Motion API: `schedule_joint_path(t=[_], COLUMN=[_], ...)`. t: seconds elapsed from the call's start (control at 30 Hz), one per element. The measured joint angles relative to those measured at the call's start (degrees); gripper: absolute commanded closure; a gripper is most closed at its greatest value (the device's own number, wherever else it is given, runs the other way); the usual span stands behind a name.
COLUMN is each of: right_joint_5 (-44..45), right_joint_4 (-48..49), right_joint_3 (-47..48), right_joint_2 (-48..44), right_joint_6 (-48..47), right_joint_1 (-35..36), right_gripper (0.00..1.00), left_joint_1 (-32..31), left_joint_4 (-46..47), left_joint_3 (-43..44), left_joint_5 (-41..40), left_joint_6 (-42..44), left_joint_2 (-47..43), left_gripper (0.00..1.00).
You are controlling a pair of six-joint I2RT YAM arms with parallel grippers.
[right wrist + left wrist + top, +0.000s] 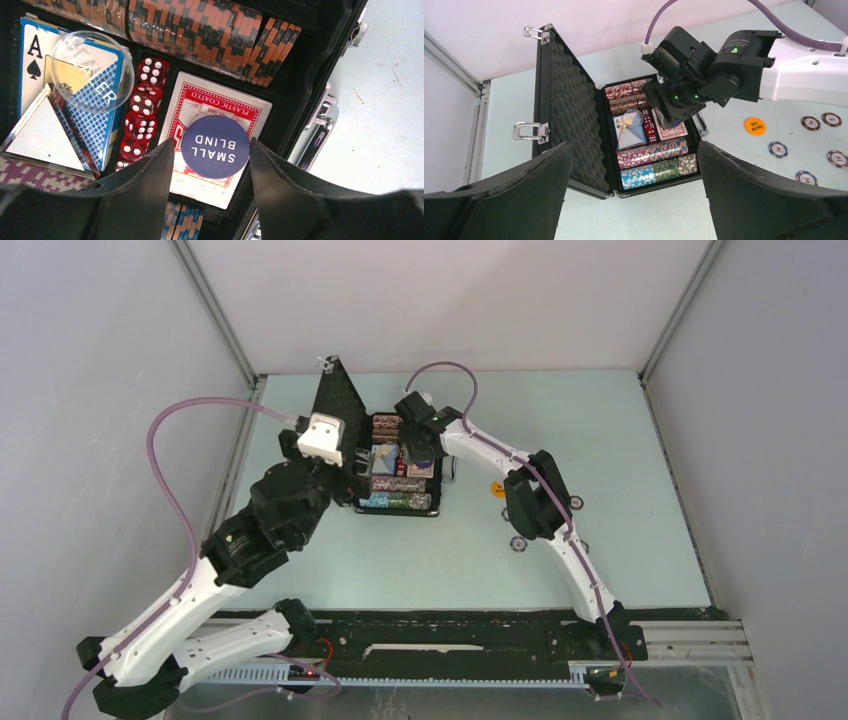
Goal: Pack up texas hold em set
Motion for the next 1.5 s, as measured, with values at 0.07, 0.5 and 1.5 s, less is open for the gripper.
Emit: schedule_joint_path(t=[0.07,0.5,1.5], right_joint_5=[0.4,1.6,6.0], right_joint_4=[0.2,1.5,6.5], right_joint_3=[-0.2,-0.3,-22.5], right_joint_2=[-0.1,0.0,-22.3], right_joint_6=[0.0,-0.1,-0.6], right_joint_1=[0.0,-0.2,1.9], right_gripper=[0.4,0.45,0.11], left_joint_1=[0.0,0.0,0.0], left_joint_4=[0.0,0.0,0.0], left_joint_3=[0.0,0.0,-0.8], left_joint_5=[0.1,0.7,0.1], left_joint_6=[0.0,0.0,0.3], left_joint_2=[-0.1,-0.5,4.9], left_gripper=[0.0,0.0,0.0])
